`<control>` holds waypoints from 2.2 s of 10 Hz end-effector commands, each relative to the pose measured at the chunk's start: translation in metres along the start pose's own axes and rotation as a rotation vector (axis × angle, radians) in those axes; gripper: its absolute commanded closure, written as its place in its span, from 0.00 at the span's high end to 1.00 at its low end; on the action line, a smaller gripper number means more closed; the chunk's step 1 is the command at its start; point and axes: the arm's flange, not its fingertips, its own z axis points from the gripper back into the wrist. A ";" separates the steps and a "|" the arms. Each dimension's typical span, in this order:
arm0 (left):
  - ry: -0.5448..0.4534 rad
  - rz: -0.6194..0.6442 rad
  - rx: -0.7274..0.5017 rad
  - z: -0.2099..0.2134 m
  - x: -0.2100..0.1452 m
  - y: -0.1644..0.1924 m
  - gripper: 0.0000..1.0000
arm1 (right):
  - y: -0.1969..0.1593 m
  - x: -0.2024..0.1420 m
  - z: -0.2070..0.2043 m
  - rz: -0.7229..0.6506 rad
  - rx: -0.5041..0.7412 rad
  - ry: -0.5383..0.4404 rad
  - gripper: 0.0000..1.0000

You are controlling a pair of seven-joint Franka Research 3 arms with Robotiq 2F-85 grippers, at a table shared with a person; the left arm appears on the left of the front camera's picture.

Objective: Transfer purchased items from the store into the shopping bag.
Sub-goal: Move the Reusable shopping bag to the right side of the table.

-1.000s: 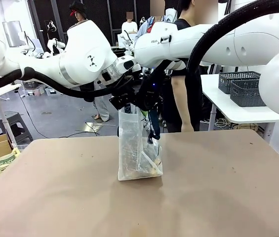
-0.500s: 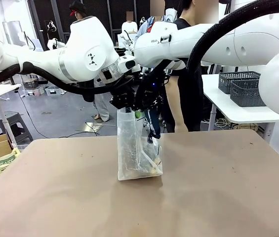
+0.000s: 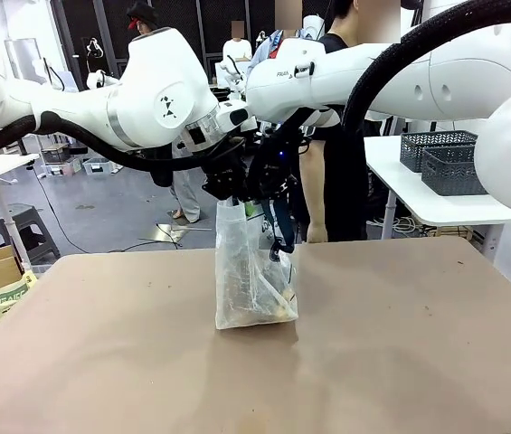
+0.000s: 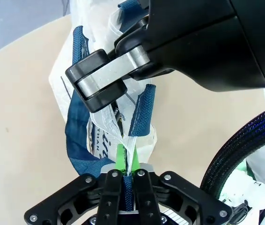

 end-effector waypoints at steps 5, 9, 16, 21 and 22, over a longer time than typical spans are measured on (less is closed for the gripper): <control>-0.003 0.005 0.010 0.001 0.000 -0.001 0.00 | -0.002 0.007 0.007 0.044 0.055 0.001 0.13; -0.003 0.005 0.010 0.001 0.000 -0.001 0.00 | -0.012 0.005 0.018 0.050 0.093 -0.035 0.90; -0.003 0.005 0.010 0.001 0.000 -0.001 0.00 | -0.051 -0.013 0.059 0.057 0.168 -0.139 1.00; -0.003 0.005 0.010 0.001 0.000 -0.001 0.00 | -0.107 -0.056 0.092 0.371 0.278 -0.118 1.00; -0.003 0.005 0.010 0.001 0.000 -0.001 0.00 | -0.120 -0.066 0.098 0.393 0.225 -0.143 1.00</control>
